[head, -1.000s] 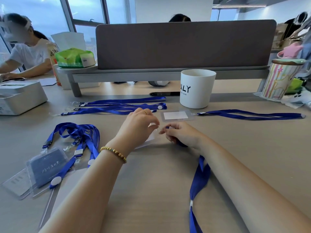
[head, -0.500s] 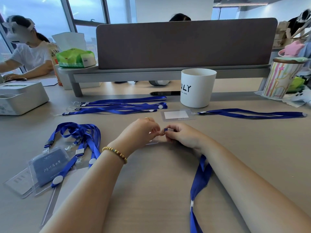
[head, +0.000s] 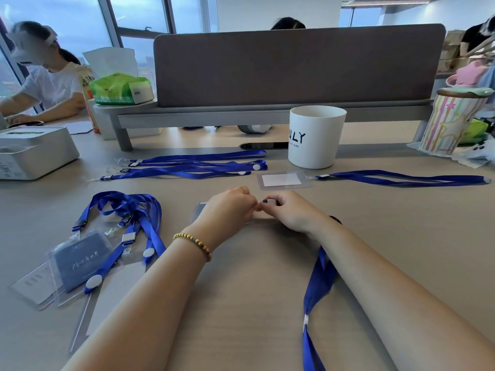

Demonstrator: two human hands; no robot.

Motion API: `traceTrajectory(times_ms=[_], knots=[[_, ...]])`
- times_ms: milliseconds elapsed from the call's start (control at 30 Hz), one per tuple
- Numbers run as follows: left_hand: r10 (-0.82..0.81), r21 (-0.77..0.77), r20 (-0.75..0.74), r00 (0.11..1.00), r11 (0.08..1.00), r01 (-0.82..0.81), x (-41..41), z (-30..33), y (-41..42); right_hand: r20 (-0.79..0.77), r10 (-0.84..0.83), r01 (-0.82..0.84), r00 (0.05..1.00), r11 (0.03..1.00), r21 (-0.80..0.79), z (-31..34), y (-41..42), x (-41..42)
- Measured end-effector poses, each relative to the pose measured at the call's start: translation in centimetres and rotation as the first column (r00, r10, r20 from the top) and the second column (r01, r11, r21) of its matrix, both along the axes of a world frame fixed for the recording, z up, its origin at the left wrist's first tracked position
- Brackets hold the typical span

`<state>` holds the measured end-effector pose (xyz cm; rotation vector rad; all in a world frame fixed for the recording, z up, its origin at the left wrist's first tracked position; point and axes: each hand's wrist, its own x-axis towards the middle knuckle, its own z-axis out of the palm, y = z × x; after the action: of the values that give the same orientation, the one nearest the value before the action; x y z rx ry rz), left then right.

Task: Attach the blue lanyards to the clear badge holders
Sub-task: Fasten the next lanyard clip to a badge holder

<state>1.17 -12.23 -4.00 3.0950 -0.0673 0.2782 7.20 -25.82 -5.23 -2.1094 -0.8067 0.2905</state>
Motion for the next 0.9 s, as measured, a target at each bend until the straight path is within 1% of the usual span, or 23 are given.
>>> traceTrajectory(times_ms=[100, 200, 267, 367, 433, 533, 633, 733, 767, 900], knots=[[0.001, -0.044, 0.042, 0.999, 0.999, 0.001, -0.1, -0.4, 0.1, 0.036, -0.007, 0.006, 0.999, 1.0, 0.012, -0.4, 0.1, -0.1], [0.024, -0.163, 0.085, 0.996, 0.987, -0.01, -0.3, -0.9, 0.1, 0.05, -0.016, 0.015, 0.999, 1.0, 0.018, -0.6, 0.2, -0.1], [0.052, -0.217, 0.103, 0.993, 0.976, -0.029, -0.3, -1.1, 0.0, 0.071, -0.01, 0.01, 0.997, 1.0, 0.001, -0.7, 0.2, 0.0], [0.11, -0.241, 0.104, 0.988, 0.967, -0.082, 0.2, -1.5, -0.2, 0.089, -0.001, 0.003, 0.996, 1.0, -0.019, -1.1, 0.3, 0.5], [0.147, -0.278, 0.14, 0.979, 0.955, -0.103, 0.5, -2.0, -0.5, 0.103, 0.007, -0.005, 0.995, 1.0, -0.017, -1.3, 0.4, 0.7], [0.223, -0.383, 0.163, 0.961, 0.912, -0.147, 0.7, -2.4, -0.3, 0.099, 0.034, -0.032, 0.994, 0.999, -0.024, -1.3, 0.2, 0.6], [0.33, -0.478, 0.133, 0.935, 0.847, -0.231, 0.7, -2.2, 0.9, 0.083, 0.077, -0.076, 0.994, 0.997, -0.019, -1.3, 0.0, 0.3], [0.277, -0.48, 0.081, 0.957, 0.853, -0.206, 0.6, -2.1, 1.6, 0.063, 0.06, -0.063, 0.996, 0.998, 0.032, -0.9, -0.2, 0.5], [0.266, -0.463, 0.092, 0.96, 0.865, -0.195, 0.6, -2.0, 1.8, 0.042, 0.075, -0.076, 0.996, 0.996, 0.037, -0.7, -0.4, 0.5], [0.173, -0.421, 0.236, 0.956, 0.905, -0.059, 0.1, -1.1, 2.5, -0.008, 0.146, -0.146, 0.989, 0.988, 0.057, -0.2, -1.1, 0.5]])
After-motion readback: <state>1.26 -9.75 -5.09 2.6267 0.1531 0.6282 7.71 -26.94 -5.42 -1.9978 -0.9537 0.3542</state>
